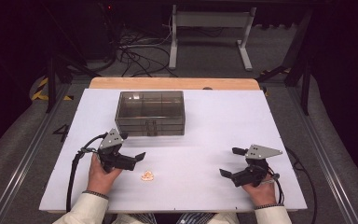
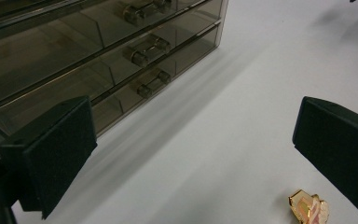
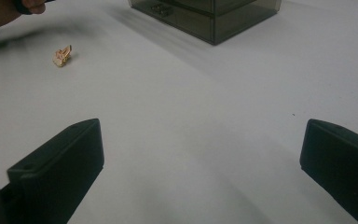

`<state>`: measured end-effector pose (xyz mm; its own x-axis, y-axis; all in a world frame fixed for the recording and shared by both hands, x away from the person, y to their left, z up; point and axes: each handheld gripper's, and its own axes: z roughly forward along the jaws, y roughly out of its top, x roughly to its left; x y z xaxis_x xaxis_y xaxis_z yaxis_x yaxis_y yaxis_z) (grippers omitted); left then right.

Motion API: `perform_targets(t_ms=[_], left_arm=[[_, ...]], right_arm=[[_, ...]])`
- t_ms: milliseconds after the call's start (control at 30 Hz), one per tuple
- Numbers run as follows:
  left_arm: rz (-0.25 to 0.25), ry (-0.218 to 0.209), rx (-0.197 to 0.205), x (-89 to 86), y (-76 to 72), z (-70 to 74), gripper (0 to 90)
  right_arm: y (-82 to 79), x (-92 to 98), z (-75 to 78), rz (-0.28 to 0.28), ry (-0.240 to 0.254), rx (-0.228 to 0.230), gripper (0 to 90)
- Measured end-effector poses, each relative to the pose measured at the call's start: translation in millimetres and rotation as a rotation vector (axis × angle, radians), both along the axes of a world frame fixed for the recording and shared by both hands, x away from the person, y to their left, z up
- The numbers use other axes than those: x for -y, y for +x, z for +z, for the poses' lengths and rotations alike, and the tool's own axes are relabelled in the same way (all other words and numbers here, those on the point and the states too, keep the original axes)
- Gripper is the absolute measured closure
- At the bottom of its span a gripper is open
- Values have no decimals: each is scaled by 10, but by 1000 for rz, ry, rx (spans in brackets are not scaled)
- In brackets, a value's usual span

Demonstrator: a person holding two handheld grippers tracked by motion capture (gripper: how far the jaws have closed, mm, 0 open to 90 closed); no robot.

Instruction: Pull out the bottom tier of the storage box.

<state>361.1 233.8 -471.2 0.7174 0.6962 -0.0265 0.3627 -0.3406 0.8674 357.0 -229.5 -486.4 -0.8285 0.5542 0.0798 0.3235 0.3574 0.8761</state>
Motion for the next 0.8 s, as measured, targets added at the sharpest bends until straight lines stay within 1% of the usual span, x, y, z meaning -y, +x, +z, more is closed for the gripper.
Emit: perform_targets(t_ms=[33, 133, 200, 233, 267, 300, 400, 467, 500, 533, 567, 633, 700, 733, 767, 800], left_arm=[[-6, 11, -3, 6, 0, 7, 5], [-17, 13, -4, 12, -5, 19, 9], [-24, 6, 1, 14, -6, 29, 15], [-28, -11, -8, 10, -8, 37, 17], [-27, -18, -10, 8, -5, 40, 17], [-27, -18, -10, 8, -5, 40, 17], [-31, -25, -32, -8, -1, 47, 20], [-31, -19, -29, -9, -1, 47, 34], [-26, -8, -22, -8, -7, 48, 41], [-34, 0, -18, -7, -17, 49, 52], [-34, 28, 1, -3, -39, 58, 77], [-46, 44, 21, -6, -61, 71, 130], [-61, 50, 28, -12, -75, 90, 192], [-73, 60, 30, -15, -83, 105, 231], [-73, 60, 30, -15, -83, 105, 269], [-100, 78, 44, -15, -90, 137, 301]], right_arm=[[-1, -1, 0, 0, -1, 2, 1], [-2, 0, 0, 1, -2, 3, 1], [-2, 1, 0, 3, -4, 6, 1], [-2, 0, 0, 3, -3, 6, 1], [-2, 0, 0, 3, -4, 6, 1], [-2, 0, 0, 3, -4, 6, 1], [-3, 0, 1, 4, -3, 7, 1], [-3, -1, 0, 4, -4, 6, 1], [-4, -4, 0, 4, -2, 4, 1], [-4, -4, 0, 4, -2, 4, 1], [-4, -3, 0, 4, -2, 5, 1], [-3, -1, 0, 5, -4, 7, 1], [-4, -4, 0, 4, -2, 5, 1], [-5, -4, 0, 4, -3, 4, 1], [-5, -4, 0, 4, -3, 4, 1], [-5, -5, 0, 4, -3, 3, 1]])
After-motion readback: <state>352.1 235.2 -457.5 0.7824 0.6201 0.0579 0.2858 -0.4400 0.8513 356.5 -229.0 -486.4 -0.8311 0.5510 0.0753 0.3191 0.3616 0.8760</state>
